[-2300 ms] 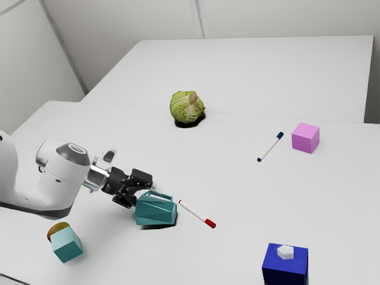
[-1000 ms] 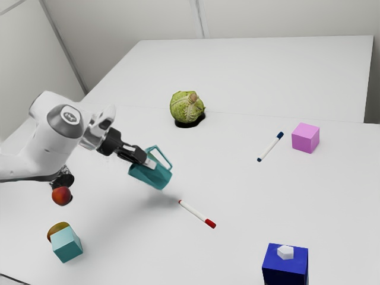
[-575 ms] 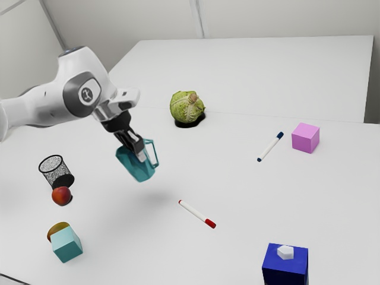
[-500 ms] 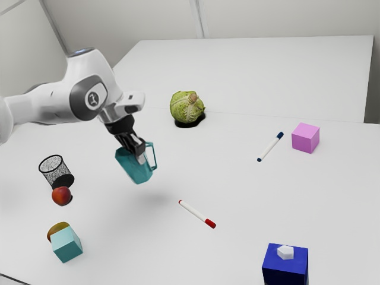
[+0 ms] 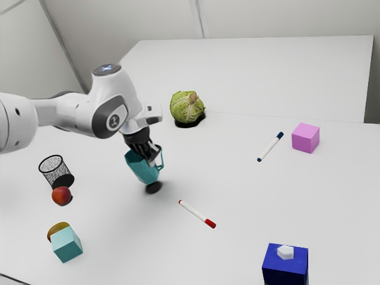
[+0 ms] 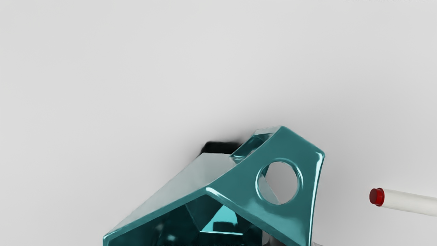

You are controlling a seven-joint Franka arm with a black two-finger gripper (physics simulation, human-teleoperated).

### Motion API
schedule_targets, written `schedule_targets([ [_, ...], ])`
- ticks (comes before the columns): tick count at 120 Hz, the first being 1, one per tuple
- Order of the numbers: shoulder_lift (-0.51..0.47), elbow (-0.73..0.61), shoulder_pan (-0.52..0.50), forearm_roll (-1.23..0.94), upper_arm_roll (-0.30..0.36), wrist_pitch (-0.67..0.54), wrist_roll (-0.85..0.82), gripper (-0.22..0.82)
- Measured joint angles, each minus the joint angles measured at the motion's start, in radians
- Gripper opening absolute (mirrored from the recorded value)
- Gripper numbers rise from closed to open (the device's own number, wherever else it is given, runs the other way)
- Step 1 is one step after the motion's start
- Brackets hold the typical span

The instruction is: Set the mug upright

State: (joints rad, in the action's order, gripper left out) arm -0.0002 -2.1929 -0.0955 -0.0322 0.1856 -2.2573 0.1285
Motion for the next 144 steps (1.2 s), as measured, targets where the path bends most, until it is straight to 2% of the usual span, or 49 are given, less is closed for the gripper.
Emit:
schedule_targets([
  [96, 0.071, -0.01, -0.003, -0.043, 0.004, -0.047, -0.202, -0.17],
  [112, 0.069, -0.031, -0.001, -0.038, 0.005, -0.066, -0.214, 0.0],
  [130, 0.054, -0.028, 0.0, -0.03, 0.005, -0.078, -0.224, 0.28],
  [144, 0.021, -0.02, 0.002, -0.028, 0.005, -0.082, -0.228, 0.41],
])
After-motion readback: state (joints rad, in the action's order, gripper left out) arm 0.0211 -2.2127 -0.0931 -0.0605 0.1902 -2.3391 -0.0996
